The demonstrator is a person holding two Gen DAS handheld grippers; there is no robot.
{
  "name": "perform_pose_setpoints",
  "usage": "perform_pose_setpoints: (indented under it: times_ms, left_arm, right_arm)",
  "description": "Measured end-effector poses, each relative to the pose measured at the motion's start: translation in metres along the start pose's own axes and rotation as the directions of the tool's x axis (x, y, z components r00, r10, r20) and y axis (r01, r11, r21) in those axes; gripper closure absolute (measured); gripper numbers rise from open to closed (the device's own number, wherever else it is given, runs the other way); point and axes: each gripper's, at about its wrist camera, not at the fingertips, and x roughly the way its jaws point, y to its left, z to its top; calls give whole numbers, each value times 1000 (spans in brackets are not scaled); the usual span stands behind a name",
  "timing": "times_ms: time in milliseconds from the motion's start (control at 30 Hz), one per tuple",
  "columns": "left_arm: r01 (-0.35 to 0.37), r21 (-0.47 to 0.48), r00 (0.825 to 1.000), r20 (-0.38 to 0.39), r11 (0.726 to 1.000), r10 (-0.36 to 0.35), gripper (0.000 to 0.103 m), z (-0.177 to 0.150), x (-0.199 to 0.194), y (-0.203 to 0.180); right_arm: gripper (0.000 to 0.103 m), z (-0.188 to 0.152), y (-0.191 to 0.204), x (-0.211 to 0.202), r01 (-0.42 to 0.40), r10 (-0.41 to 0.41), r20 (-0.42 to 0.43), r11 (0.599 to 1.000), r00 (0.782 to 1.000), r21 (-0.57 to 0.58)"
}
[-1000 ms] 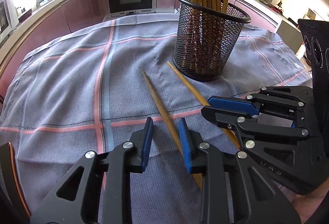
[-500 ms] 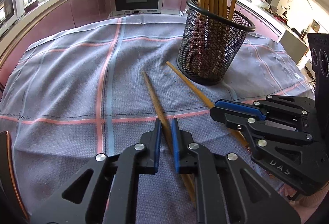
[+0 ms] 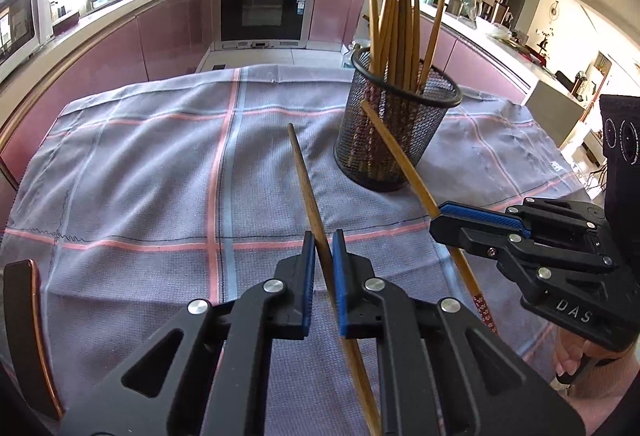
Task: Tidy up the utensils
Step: 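Raise the left tool's chopstick upright over the mesh cup while the right tool carries its own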
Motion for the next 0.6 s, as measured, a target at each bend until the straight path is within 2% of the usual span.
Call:
perform_pose_setpoints:
  times_ms: [267, 600]
  left_arm:
    - [58, -8, 997, 53, 998, -58, 94, 5, -28, 3]
    - [164, -12, 979, 127, 986, -161, 98, 17, -64, 3]
  right_arm:
    - [98, 9, -1, -29, -9, 9, 87, 1000, 996, 8]
    - [98, 20, -9, -54, -10, 8, 170, 1000, 985, 13]
